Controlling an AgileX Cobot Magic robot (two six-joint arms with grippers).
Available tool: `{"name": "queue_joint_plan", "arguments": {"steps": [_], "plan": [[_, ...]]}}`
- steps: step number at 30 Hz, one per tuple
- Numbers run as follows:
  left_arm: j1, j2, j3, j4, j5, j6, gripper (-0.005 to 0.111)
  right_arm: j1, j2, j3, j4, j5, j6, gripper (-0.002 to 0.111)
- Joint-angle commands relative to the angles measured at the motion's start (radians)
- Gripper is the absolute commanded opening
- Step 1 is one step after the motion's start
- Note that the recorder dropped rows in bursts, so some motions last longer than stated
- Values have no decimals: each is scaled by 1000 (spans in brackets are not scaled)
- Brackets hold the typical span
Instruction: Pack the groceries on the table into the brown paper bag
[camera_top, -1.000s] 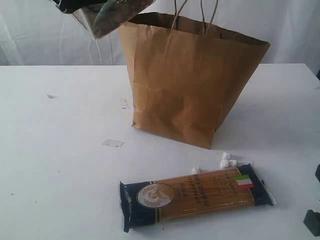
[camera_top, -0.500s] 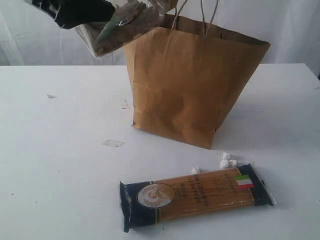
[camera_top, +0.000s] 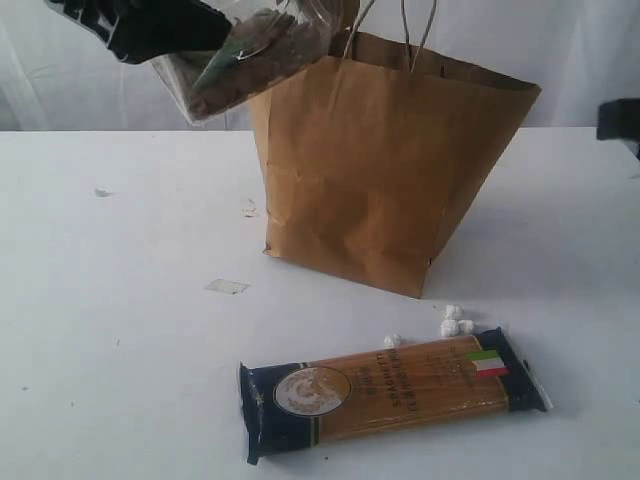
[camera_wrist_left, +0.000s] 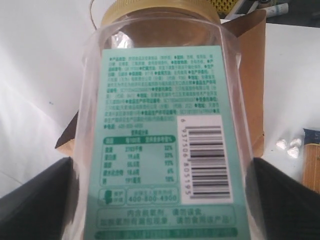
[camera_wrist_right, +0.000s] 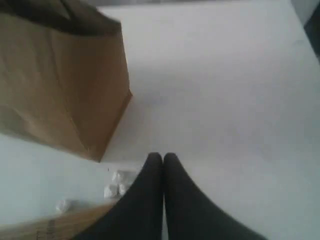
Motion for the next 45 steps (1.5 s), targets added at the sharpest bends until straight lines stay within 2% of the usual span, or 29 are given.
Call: {"name": "queue_joint_plan", "arguments": {"steps": [1, 10, 13, 16, 18, 21, 24, 28, 30, 33, 37, 43, 45], "plan": [[-1, -15, -10, -32, -6, 2, 0, -1, 109, -32, 40, 30, 36, 0], [-1, -15, -10, -32, -13, 2, 0, -1, 161, -33, 81, -143, 62, 0], [-1, -15, -10, -32, -18, 2, 0, -1, 175, -64, 142, -140, -59, 0], [-1, -15, -10, -32, -39, 2, 0, -1, 300, -269, 331, 55, -307, 0], [-1, -15, -10, -32, -123, 2, 0, -1, 435, -494, 478, 166, -456, 0], [-1, -15, -10, -32, -271, 2, 0, -1, 600, -728, 545, 194, -502, 0], [-1, -11, -10, -32, -376, 4, 0, -1, 721, -832, 573, 279, -554, 0], [-1, 30, -12, -32, -485, 6, 0, -13, 751, -847, 581, 292, -572, 0], [-1, 73, -12, -33, -497, 2, 0, -32, 751, -848, 580, 280, -572, 0], [-1, 119, -28, -33, -496, -5, 0, -42, 771, -848, 601, 305, -574, 0], [-1, 142, -113, -40, -457, 2, 0, -42, 807, -848, 735, 388, -693, 0], [-1, 146, -244, -41, -231, 108, 0, -42, 807, -848, 812, 476, -745, 0], [-1, 148, -274, -60, -137, 193, 0, -42, 807, -848, 810, 511, -745, 0]]}}
